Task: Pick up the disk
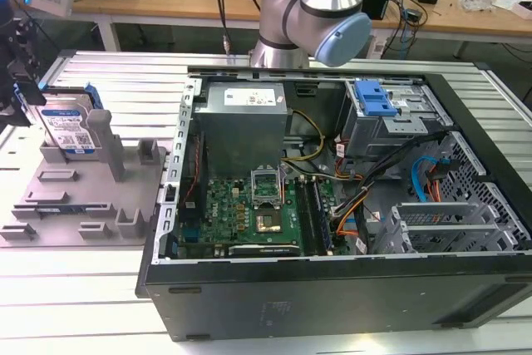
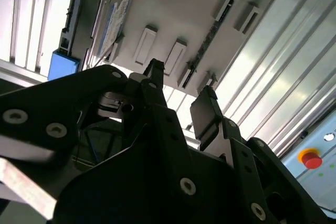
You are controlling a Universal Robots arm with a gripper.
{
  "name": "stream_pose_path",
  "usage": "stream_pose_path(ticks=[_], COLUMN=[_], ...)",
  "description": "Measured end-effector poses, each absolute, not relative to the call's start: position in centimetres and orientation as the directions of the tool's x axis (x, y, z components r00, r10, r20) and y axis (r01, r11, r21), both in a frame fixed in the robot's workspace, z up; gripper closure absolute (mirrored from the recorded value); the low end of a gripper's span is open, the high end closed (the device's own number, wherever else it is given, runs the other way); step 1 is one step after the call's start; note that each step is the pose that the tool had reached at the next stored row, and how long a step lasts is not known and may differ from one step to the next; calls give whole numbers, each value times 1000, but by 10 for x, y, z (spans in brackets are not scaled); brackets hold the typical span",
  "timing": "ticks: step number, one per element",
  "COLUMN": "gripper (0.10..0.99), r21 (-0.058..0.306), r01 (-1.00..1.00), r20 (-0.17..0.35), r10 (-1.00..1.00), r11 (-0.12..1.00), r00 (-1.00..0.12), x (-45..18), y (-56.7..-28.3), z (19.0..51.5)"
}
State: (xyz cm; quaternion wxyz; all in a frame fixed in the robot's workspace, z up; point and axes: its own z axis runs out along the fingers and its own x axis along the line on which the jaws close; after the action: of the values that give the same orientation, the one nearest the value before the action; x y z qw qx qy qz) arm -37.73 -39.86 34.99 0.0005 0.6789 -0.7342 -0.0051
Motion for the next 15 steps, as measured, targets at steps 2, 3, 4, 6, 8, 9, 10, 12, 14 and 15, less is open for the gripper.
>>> stream_pose_path(ticks=[2,3,4,6,8,9,10,12,14,15], gripper=[604,604,604,604,604,604,604,604,604,604], r21=[8,8,8,8,6,5,4,3,2,1], r01=[-998,-999,-999,-1000,-1000,-1000,-1000,-1000,-1000,-1000], r20=[-6,-6,-6,-5,-3,-2,-2,-1,-1,-1], r10=[-998,-999,-999,-1000,-1000,-1000,-1000,-1000,-1000,-1000], r11=[55,42,32,26,19,16,14,13,13,13], r00=[-55,-42,-32,-26,-19,-16,-14,-13,-13,-13], x=[-377,-377,-377,-377,-377,-377,-377,-378,-380,-382], y=[-395,-393,-389,-383,-368,-362,-355,-346,-335,-333], z=[350,350,350,350,350,350,350,350,350,350])
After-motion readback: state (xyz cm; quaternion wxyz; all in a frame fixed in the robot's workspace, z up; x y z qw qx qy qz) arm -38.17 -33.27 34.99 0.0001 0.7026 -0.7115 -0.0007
